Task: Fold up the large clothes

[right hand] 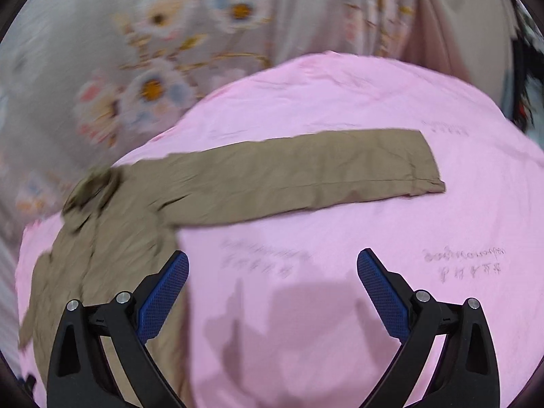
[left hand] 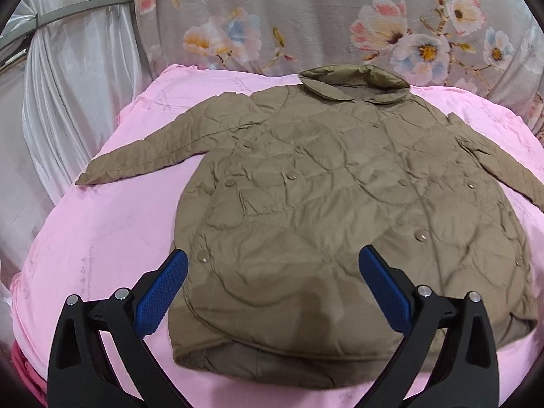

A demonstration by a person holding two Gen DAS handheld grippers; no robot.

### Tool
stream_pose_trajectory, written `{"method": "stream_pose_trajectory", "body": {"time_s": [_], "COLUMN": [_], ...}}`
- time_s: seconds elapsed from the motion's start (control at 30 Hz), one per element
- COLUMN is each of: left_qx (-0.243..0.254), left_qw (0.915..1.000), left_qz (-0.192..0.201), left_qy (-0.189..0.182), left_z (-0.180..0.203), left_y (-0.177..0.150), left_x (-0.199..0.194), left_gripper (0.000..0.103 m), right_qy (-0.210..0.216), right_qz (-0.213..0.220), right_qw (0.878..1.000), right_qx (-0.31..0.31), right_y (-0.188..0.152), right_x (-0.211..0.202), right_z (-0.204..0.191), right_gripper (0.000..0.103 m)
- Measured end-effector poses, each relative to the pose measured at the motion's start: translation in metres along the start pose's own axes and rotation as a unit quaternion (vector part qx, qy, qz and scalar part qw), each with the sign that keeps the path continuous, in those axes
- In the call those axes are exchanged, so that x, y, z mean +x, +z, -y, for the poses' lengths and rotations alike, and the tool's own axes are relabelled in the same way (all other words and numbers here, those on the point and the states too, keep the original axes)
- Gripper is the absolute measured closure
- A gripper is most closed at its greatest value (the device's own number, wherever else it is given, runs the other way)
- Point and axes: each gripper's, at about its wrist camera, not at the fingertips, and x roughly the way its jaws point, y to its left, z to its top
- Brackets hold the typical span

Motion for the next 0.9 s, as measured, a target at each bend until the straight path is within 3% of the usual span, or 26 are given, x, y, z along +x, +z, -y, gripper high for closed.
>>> {"method": "stream_pose_trajectory", "body": {"time_s": [0.2, 0.3, 0.4, 0.47, 0.5, 0.57, 0.6, 0.63, 0.77, 0.9], "left_qx": [-0.019, -0.023, -0.021, -0.021, -0.023, -0.025, -0.028, -0.03, -0.04, -0.044], "left_qw": [0.9997, 0.9995, 0.9994, 0.9993, 0.9992, 0.9991, 0.999, 0.999, 0.9985, 0.9978], "left_qz": [-0.001, -0.004, -0.005, -0.006, -0.006, -0.008, -0.01, -0.013, -0.019, -0.019], "left_qy": [0.014, 0.02, 0.027, 0.03, 0.032, 0.033, 0.032, 0.031, 0.032, 0.046], "left_z": [-0.01, -0.013, -0.015, -0.016, -0.017, -0.02, -0.021, -0.023, -0.031, -0.039], "left_y": [0.012, 0.015, 0.016, 0.017, 0.018, 0.018, 0.019, 0.02, 0.023, 0.026], "left_x": [0.022, 0.03, 0.037, 0.04, 0.042, 0.045, 0.047, 0.049, 0.054, 0.056], "left_gripper": [0.005, 0.005, 0.005, 0.005, 0.005, 0.005, 0.005, 0.005, 0.005, 0.005], "right_qy": [0.001, 0.004, 0.011, 0.015, 0.016, 0.017, 0.02, 0.025, 0.035, 0.096], "right_qz": [-0.02, -0.035, -0.018, -0.005, -0.004, -0.002, -0.001, 0.0, 0.041, 0.089], "right_qw": [0.995, 0.99, 0.987, 0.984, 0.983, 0.98, 0.98, 0.98, 0.987, 0.99], "right_qx": [0.1, 0.135, 0.161, 0.175, 0.183, 0.198, 0.2, 0.197, 0.151, 0.045], "right_y": [0.028, 0.029, 0.031, 0.036, 0.039, 0.043, 0.046, 0.051, 0.073, 0.09], "right_x": [0.052, 0.074, 0.084, 0.09, 0.095, 0.102, 0.105, 0.107, 0.089, 0.048], "right_z": [0.056, 0.071, 0.081, 0.085, 0.087, 0.091, 0.092, 0.09, 0.056, -0.031], "right_gripper": [0.008, 0.014, 0.016, 0.023, 0.033, 0.055, 0.077, 0.088, 0.095, 0.096]}}
